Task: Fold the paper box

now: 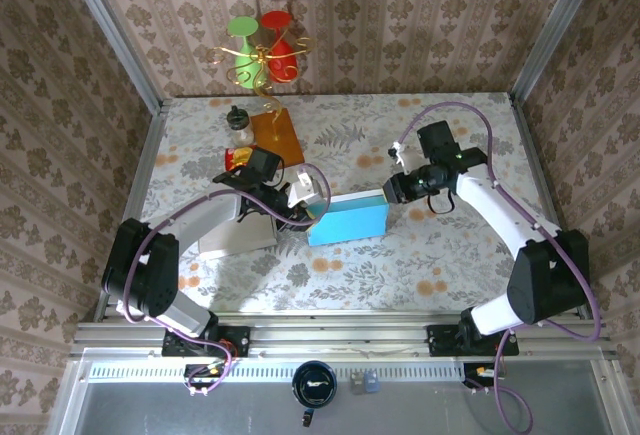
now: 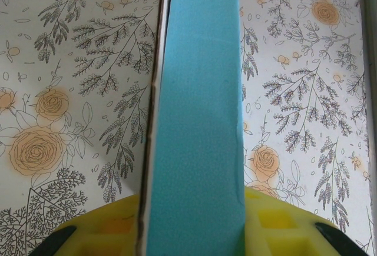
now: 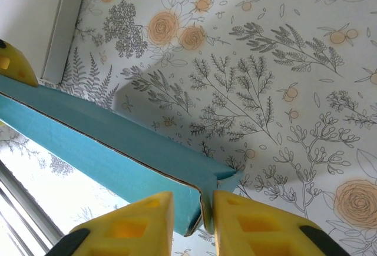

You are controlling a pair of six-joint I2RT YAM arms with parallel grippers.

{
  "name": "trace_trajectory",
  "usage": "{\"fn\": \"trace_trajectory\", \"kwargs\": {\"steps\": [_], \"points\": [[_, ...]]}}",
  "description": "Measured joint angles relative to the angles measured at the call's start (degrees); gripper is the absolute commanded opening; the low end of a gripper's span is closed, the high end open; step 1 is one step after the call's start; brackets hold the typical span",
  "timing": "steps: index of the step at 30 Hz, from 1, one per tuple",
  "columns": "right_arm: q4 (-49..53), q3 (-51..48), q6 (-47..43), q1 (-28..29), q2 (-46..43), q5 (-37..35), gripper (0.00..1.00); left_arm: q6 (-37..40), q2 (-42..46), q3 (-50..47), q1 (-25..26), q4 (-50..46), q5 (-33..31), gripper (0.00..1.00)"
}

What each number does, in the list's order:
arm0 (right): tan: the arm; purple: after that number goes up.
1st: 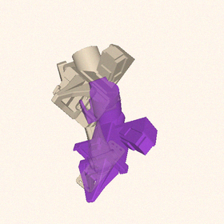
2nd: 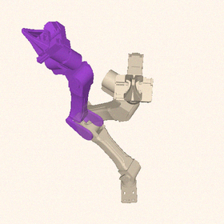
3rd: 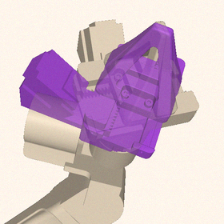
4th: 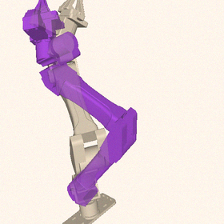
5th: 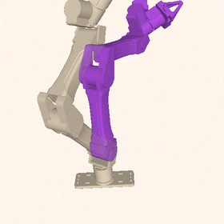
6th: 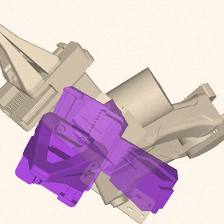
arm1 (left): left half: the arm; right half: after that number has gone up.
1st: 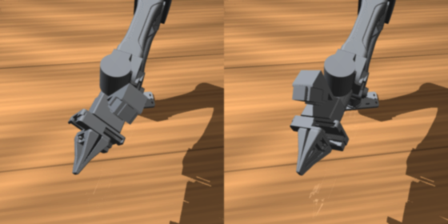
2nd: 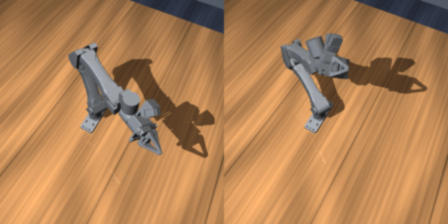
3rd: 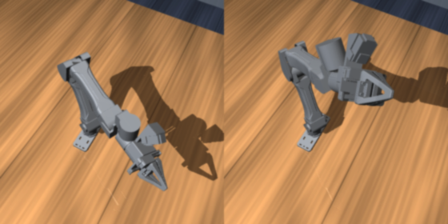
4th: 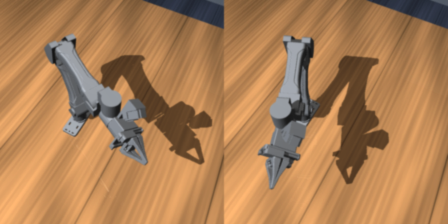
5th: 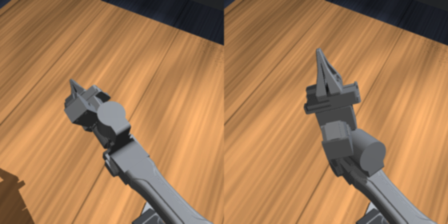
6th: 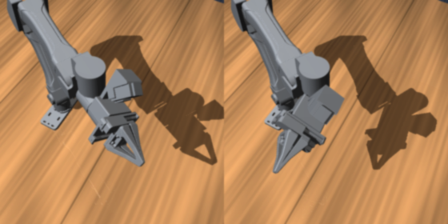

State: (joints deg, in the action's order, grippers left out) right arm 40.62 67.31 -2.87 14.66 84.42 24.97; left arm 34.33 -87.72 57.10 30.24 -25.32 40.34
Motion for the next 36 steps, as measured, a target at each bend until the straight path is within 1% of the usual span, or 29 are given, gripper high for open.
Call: {"fn": "trace_trajectory", "kwargs": {"steps": [9, 10, 14, 18, 33, 36], "points": [[0.8, 0.3, -0.2, 1.0, 0.7, -3.4, 0.18, 0.0, -0.1, 0.0, 0.0, 0.0, 0.0, 0.21], [1.0, 0.4, -0.2, 1.2, 0.7, -3.8, 0.18, 0.0, -0.1, 0.0, 0.0, 0.0, 0.0, 0.2], [1.5, 1.0, -0.2, 1.7, 0.7, -5.1, 0.25, 0.0, -0.1, 0.0, 0.0, 0.0, 0.0, 0.2], [1.7, 2.0, -0.2, 1.7, 0.7, -6.4, 0.26, 0.0, -0.1, 0.0, 0.0, 0.0, 0.0, 0.2], [1.9, 2.9, -0.2, 1.7, 0.7, -6.7, 0.19, 0.0, -0.5, 0.0, 0.1, 0.5, 0.0, 0.2], [1.9, 2.9, -0.2, 1.7, 0.9, -6.7, 0.16, -0.1, -0.5, 0.0, 0.1, 0.5, 0.0, 0.2]]}}
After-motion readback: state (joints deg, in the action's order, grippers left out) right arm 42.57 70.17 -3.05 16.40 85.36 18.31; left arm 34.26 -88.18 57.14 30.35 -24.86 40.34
